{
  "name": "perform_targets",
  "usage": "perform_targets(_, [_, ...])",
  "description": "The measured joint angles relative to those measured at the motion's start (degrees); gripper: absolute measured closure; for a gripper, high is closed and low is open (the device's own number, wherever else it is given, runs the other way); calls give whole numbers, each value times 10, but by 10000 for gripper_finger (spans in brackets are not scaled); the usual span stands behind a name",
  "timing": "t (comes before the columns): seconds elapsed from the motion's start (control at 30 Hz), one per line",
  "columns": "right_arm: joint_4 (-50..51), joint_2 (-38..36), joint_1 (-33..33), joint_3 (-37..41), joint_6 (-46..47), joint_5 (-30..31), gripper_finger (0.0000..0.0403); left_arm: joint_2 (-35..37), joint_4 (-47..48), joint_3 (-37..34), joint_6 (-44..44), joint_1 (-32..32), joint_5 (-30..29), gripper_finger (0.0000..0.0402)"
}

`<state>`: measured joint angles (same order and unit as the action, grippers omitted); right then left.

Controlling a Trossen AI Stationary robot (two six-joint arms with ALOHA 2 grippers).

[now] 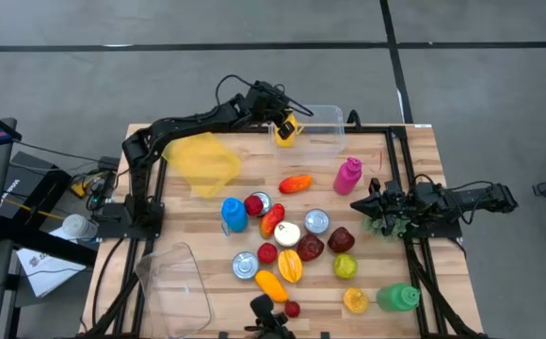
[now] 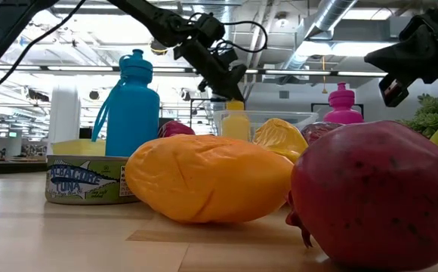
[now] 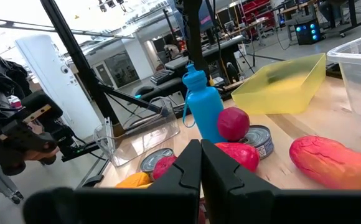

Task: Pick & Place Food Item
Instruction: Put the yellow water bottle into the white transparent bin

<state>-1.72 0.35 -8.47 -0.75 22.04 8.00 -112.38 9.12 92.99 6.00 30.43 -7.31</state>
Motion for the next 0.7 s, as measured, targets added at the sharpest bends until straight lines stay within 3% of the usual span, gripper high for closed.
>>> perform_targets(0.53, [-1, 0, 0, 0, 0, 26, 403, -15, -4, 1, 2, -1, 1, 356])
perform_targets(0.7, [-1, 0, 0, 0, 0, 26, 403, -15, -5, 1, 2, -1, 1, 336])
